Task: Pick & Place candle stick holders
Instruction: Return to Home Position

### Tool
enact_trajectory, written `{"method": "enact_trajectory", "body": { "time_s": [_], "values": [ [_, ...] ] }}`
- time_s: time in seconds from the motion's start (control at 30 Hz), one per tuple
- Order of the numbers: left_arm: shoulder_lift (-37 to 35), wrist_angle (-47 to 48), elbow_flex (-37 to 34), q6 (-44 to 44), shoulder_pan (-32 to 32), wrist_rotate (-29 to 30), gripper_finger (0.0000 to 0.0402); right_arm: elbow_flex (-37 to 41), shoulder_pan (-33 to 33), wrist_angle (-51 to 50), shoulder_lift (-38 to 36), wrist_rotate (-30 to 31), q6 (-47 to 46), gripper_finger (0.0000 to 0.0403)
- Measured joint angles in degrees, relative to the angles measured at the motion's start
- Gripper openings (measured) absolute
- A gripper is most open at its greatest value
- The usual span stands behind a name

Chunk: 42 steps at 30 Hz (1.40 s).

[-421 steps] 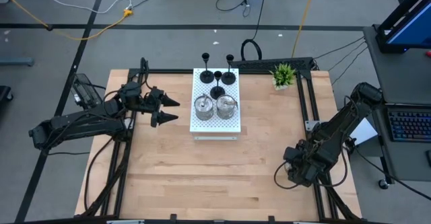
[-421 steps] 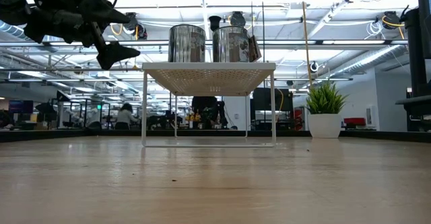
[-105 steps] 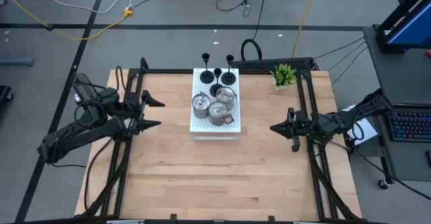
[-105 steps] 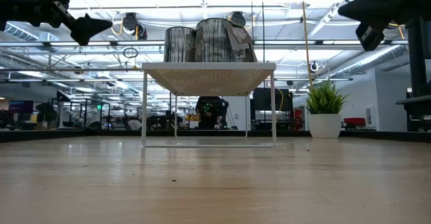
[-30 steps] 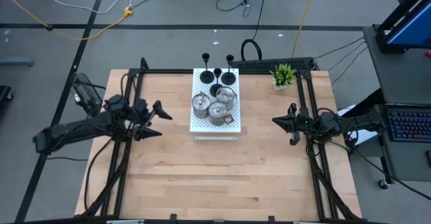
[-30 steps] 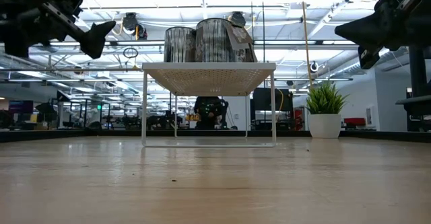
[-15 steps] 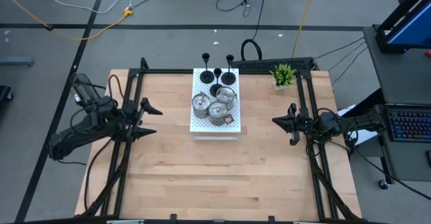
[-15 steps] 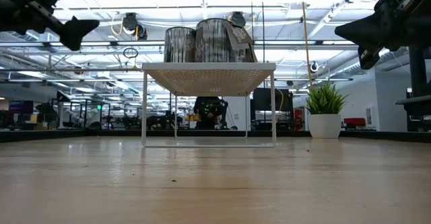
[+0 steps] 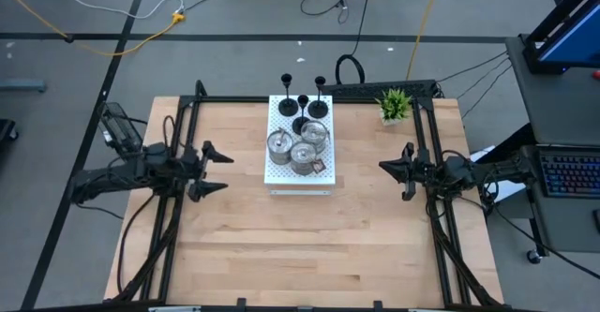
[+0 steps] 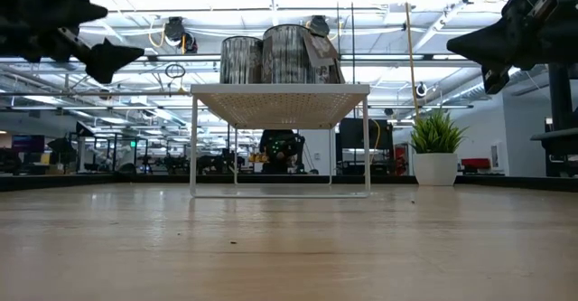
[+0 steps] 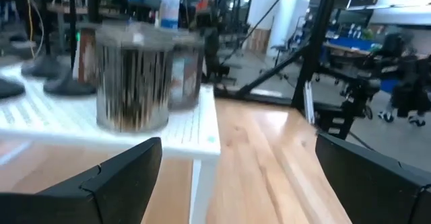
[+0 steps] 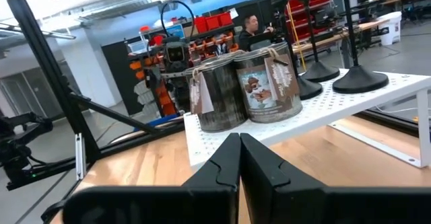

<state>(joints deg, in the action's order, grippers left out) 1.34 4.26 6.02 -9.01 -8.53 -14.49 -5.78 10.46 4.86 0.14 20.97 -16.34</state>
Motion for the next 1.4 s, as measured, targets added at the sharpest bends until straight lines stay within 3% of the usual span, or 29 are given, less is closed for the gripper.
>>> {"method": "enact_trajectory", "body": {
  "time_s": [0.67,1.4],
  "values": [
    [0.2,-3.92,-4.11,0.32,1.17,3.02,0.0399,2.58,0.0,0.91,0.02,-0.21,-2.09,0.0],
    [0.5,-3.95,-4.11,-0.14,1.17,3.52,0.0399,2.78,0.0,-4.52,0.04,-3.46,3.79,0.0]
  ]
}}
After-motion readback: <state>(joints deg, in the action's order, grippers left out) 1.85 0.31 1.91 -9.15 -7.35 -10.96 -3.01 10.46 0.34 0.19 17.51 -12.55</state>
